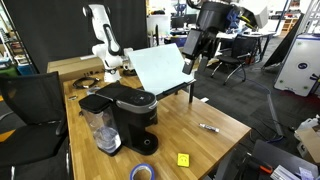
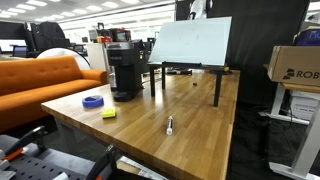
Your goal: Open the lid of the coffee machine chamber
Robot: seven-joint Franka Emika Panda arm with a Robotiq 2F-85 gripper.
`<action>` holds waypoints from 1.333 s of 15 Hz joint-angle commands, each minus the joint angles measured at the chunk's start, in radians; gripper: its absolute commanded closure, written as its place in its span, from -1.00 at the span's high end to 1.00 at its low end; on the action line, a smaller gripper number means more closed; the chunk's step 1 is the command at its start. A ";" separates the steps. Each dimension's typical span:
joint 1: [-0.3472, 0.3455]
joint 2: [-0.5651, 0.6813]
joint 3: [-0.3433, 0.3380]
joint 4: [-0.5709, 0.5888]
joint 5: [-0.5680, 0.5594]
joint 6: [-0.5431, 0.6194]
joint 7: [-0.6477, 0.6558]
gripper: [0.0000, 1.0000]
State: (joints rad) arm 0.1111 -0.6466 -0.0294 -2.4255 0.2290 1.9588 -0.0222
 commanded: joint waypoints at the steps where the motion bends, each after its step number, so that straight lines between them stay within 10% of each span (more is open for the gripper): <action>1: -0.016 0.001 0.012 0.002 0.008 -0.004 -0.008 1.00; 12: -0.022 -0.023 0.003 -0.026 0.011 0.008 -0.012 1.00; 20: -0.155 -0.073 -0.126 -0.141 0.050 0.030 0.015 1.00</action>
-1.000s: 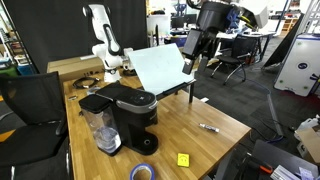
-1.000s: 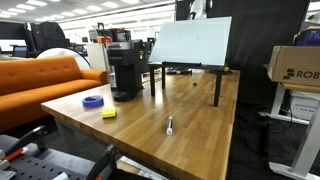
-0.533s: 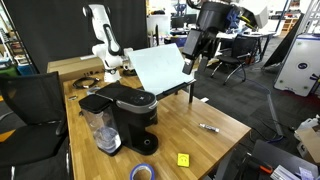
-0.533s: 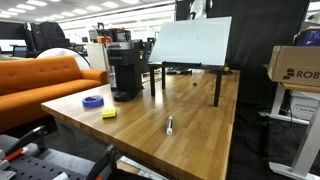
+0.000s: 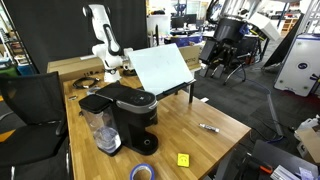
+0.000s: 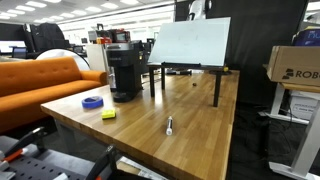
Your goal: Open the lid of the coffee machine chamber
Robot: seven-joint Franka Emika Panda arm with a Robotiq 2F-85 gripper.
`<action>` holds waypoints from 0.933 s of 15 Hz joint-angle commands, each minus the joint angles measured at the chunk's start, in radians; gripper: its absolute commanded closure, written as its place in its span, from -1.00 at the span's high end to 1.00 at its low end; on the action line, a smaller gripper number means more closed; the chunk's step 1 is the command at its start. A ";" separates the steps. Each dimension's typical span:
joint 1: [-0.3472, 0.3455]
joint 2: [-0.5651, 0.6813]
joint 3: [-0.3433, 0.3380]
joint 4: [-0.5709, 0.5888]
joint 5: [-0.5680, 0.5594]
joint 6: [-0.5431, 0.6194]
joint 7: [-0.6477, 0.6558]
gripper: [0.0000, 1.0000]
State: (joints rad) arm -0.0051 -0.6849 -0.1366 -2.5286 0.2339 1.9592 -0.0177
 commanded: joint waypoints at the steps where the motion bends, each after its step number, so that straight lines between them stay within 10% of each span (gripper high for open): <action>1: -0.050 -0.042 -0.038 -0.051 0.059 0.056 -0.005 1.00; 14: 0.006 0.164 -0.228 -0.147 0.253 0.441 -0.260 1.00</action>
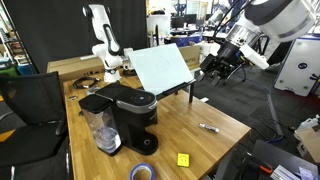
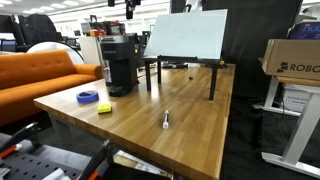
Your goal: Open the lid of the coffee machine chamber
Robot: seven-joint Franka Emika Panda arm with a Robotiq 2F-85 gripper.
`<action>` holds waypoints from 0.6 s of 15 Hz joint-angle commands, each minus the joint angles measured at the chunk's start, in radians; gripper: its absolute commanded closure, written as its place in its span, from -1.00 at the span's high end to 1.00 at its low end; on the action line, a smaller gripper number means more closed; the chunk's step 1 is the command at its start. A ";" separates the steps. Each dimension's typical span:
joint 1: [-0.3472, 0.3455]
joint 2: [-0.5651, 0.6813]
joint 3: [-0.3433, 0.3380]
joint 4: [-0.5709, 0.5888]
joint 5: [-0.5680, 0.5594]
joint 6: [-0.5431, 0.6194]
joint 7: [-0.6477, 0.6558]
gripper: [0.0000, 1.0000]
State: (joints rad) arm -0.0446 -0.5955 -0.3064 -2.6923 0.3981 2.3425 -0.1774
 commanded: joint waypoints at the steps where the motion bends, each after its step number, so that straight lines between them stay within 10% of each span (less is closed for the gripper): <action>1: 0.057 0.101 -0.072 0.021 0.120 0.074 -0.137 1.00; 9: 0.171 0.302 -0.067 0.120 0.447 0.114 -0.438 1.00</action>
State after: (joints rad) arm 0.1056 -0.3667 -0.3851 -2.6301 0.7368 2.4672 -0.5072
